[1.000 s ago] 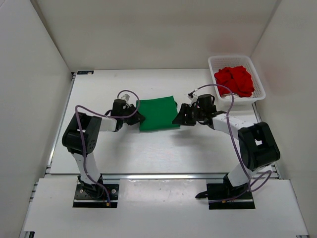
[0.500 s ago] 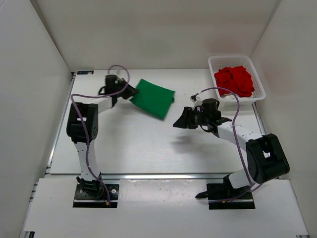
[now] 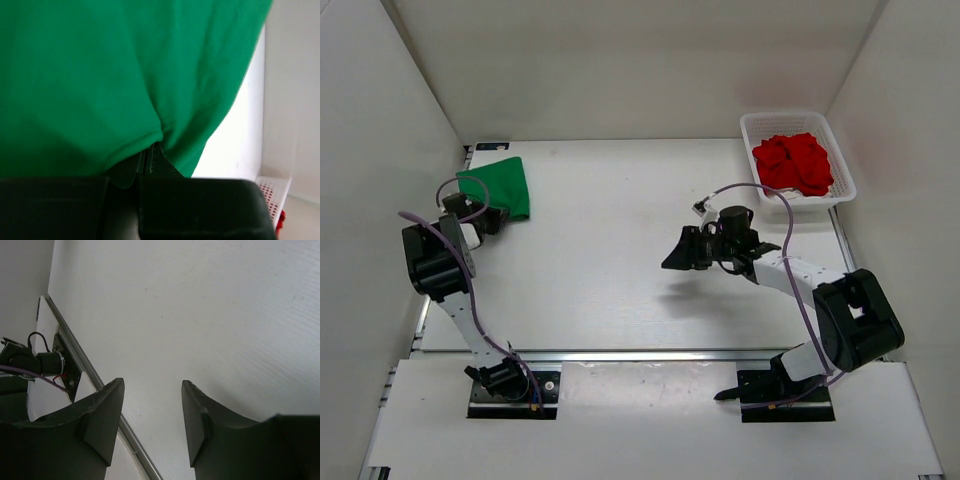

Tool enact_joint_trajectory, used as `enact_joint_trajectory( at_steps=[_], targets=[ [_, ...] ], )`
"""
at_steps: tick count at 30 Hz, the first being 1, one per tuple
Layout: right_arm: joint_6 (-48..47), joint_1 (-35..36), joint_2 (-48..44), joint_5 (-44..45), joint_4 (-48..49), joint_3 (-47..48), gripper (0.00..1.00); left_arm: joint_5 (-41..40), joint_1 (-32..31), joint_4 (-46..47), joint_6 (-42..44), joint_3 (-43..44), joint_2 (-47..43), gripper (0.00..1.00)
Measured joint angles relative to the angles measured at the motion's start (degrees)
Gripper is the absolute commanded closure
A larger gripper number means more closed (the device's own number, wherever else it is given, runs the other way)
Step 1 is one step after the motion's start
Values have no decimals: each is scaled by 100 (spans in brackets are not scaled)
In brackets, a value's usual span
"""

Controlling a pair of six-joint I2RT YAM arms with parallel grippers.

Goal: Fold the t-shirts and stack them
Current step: Put the neatly folded tshirt into the corner of the board with the left arm, then grab crumpled tshirt from bin with the right arm

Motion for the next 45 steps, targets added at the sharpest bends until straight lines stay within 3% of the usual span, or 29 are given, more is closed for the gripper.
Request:
enact_joint_trajectory(
  at_steps=[10,13,19,22,25,32,33,36,38,45],
  targets=[
    [37,-26,-151,-46,-33,-402,52,61,85,-127,-352,1856,1303,99],
    [35,-74,-153,-48,-63,-420,52,61,118,-245,-439,2498,1703,93],
    [37,-168,-160,-44,-109,-461,48,42,162,-22,-586,2295,1663,66],
    [35,-151,-160,-37,-109,-461,46,74,155,446,-767,1615,1329,28],
    [35,-101,-160,-9,-105,-461,43,-63,85,610,-750,1029,772,2],
    [74,70,-468,94,-4,-802,41,-396,2,323,-542,264,-293,2],
    [79,72,-518,140,-22,-839,42,-444,-22,291,-490,179,-479,1],
    [57,118,-643,339,-42,-850,62,-599,-127,221,-321,-81,-1040,1],
    [35,177,-732,474,-57,-837,96,-719,-385,232,-195,-286,-1440,1],
    [-59,166,-772,1134,-588,-160,100,-835,-2396,271,216,-820,-2426,2]
  ],
)
